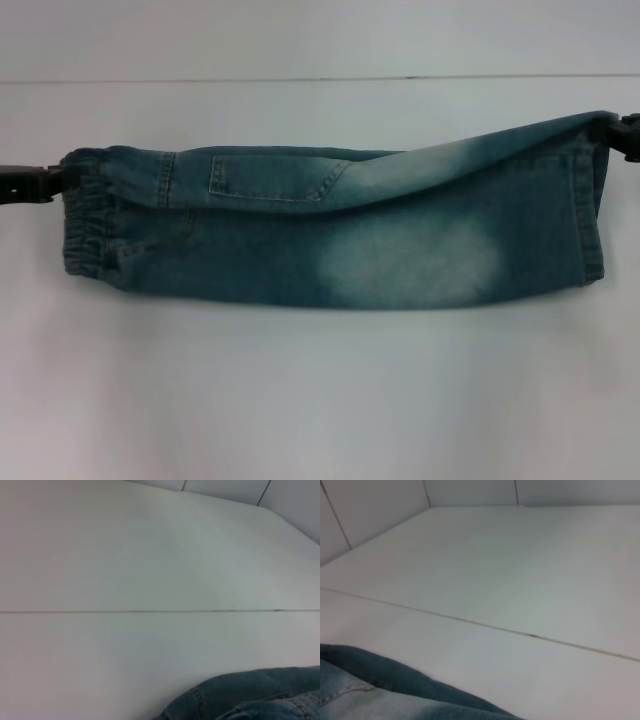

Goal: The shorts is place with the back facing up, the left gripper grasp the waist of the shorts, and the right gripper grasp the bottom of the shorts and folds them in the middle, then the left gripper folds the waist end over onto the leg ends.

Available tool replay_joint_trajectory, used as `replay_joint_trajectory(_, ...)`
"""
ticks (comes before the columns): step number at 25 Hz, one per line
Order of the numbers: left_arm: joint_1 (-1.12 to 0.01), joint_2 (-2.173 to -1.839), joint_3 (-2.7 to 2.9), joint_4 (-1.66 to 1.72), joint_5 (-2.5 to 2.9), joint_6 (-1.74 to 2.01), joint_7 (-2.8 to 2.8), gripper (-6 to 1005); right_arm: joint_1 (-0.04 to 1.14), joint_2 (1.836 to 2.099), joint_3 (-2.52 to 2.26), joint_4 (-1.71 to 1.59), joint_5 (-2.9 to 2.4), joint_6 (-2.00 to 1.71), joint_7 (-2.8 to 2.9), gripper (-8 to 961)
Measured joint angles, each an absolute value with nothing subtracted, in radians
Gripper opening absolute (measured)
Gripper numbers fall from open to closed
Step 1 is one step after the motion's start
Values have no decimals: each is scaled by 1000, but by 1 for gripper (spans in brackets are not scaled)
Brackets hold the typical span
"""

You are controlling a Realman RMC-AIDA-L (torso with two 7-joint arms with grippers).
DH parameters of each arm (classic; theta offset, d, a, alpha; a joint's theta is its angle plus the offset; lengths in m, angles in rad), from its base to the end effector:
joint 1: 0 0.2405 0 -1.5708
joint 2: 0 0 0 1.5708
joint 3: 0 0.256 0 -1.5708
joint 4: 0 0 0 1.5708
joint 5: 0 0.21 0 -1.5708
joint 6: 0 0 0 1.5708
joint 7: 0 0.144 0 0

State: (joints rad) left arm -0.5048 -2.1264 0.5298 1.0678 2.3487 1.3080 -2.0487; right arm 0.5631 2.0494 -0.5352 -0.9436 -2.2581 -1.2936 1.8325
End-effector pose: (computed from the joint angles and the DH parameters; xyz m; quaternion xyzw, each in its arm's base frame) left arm -0.3043 0.3638 0.0794 -0.8156 -0.4565 -0.1391 0.3272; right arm 0.2944 0.3855 0.0888 -0.8601 0.3624 0.1424 0.3295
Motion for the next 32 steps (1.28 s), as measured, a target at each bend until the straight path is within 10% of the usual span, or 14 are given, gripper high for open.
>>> replay_joint_trajectory(32,-513,-2159,705,1014,2357,928,-2039,145,597,2051,-737,-840,-2290,-929,1828,97)
